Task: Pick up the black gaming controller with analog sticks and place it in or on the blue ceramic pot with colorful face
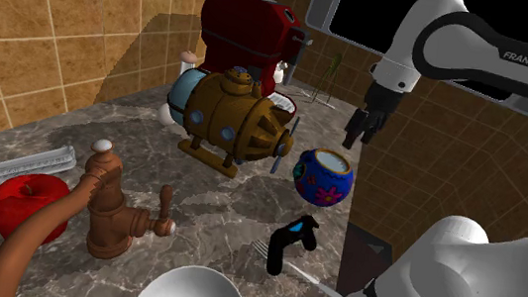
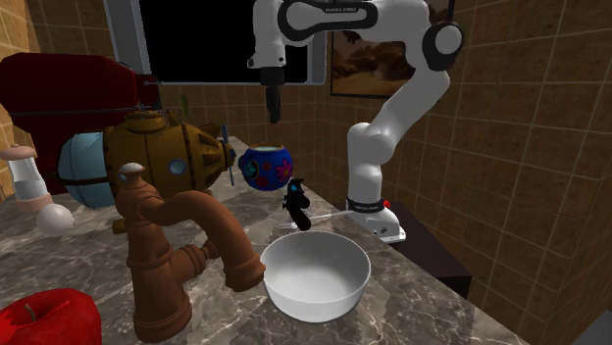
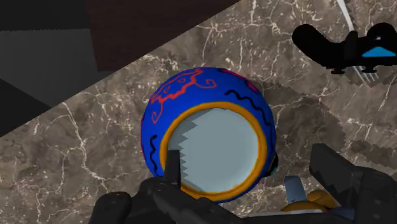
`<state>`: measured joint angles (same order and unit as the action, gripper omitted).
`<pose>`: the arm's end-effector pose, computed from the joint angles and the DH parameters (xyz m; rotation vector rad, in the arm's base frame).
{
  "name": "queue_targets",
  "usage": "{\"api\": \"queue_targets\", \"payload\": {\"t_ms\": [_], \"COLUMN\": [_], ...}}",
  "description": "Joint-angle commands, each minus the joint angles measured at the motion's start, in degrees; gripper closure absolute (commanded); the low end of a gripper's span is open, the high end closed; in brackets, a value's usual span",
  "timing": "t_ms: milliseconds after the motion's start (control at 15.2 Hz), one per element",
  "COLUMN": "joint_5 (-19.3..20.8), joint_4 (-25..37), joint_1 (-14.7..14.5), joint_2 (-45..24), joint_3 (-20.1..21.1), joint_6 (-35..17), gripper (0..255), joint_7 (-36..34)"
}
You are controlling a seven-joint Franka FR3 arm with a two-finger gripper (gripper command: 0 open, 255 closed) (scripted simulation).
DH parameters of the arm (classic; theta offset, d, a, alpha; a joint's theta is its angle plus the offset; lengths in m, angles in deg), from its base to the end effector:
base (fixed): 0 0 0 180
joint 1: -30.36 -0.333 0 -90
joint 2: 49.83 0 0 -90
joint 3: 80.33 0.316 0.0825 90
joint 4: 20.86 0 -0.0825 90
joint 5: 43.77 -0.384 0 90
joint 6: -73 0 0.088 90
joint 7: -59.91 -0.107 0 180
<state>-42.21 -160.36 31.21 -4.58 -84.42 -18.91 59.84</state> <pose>0.3050 -0.0341 0.5566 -3.1145 0.0994 0.0643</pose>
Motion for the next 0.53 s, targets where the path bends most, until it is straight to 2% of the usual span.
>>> {"api": "queue_targets", "payload": {"t_ms": [0, 462], "joint_5": [0.0, -9.4], "joint_4": [0.0, -10.5], "joint_1": [0.0, 0.7], "joint_2": [0.0, 8.3], "joint_3": [0.0, 9.0], "joint_6": [0.0, -2.1], "gripper": [0, 0], "joint_7": [0.0, -18.6]}}
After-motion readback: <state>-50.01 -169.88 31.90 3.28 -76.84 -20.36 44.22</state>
